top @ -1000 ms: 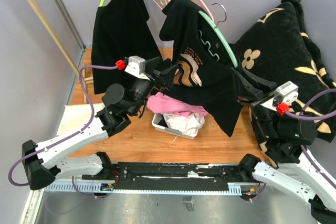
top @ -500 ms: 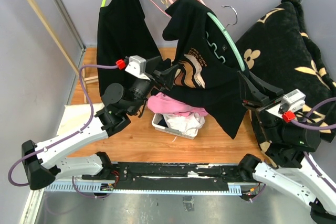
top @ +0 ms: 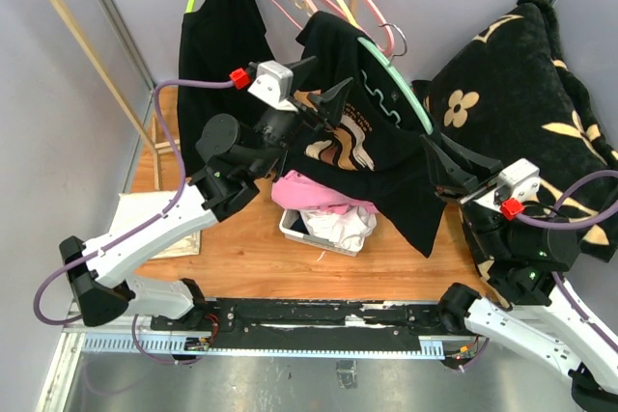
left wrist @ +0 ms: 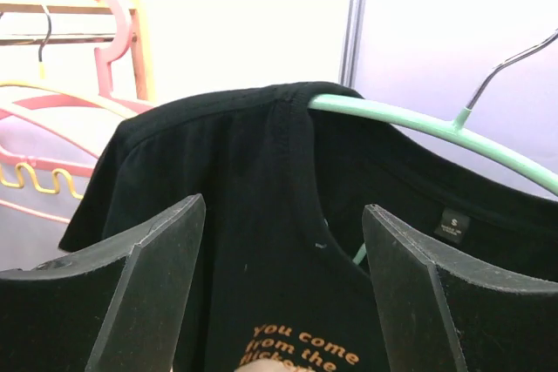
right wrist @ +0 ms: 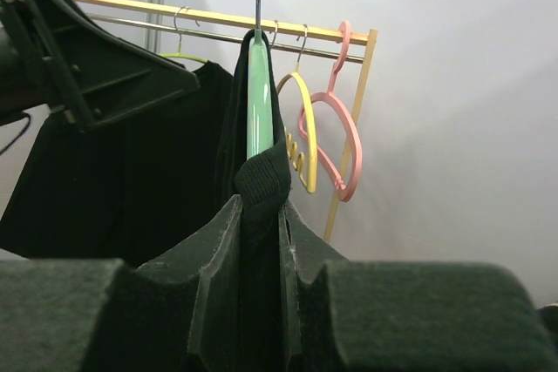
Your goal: Remove the t-shirt from the hanger
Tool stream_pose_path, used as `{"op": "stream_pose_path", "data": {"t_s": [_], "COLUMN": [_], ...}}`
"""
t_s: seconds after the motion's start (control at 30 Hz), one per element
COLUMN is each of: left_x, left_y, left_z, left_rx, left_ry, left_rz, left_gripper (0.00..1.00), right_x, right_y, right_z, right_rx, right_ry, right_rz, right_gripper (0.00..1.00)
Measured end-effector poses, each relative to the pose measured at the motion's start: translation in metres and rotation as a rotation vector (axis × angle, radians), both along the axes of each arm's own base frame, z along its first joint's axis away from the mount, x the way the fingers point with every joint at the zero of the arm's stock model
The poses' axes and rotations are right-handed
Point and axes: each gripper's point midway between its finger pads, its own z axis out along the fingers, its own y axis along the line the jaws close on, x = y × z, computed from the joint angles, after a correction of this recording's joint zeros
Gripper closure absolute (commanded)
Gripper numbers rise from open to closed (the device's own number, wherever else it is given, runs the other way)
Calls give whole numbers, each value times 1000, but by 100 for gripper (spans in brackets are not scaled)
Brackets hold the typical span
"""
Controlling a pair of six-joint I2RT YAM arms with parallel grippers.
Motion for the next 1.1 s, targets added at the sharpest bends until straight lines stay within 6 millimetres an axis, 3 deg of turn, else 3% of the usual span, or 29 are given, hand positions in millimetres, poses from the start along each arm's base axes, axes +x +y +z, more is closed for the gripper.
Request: {"op": "stream_pose_path", "data": {"t_s": [0.27, 0.43, 0.5, 0.63, 0.67, 0.9, 1.1], "left_x": [32, 41, 44, 49, 49, 39, 6], "left_y": [-14, -19, -18, -12, -11, -17, -43], "left_z": [-26, -36, -34, -27, -25, -18, -11], "left_rx": [57, 69, 62, 33, 32, 41, 135], "left_ry": [35, 53, 51, 46, 36, 0, -71], "left_rz": [21, 28, 32, 38, 40, -26, -247], "left_gripper": [22, 24, 40, 93, 99, 99, 100], "right_x": [-2, -3, -4, -5, -5, -3, 5], "right_y": [8, 13, 14, 16, 16, 17, 19], "right_z": [-5, -8, -9, -10, -10, -10, -10], "right_rx": [-23, -30, -32, -32, -32, -30, -16], "right_ry": [10, 19, 23, 26, 27, 31, 37], "right_rz": [37, 63, 73, 84, 84, 83, 63], "right_gripper": [99, 99, 99, 99, 99, 99, 99]}}
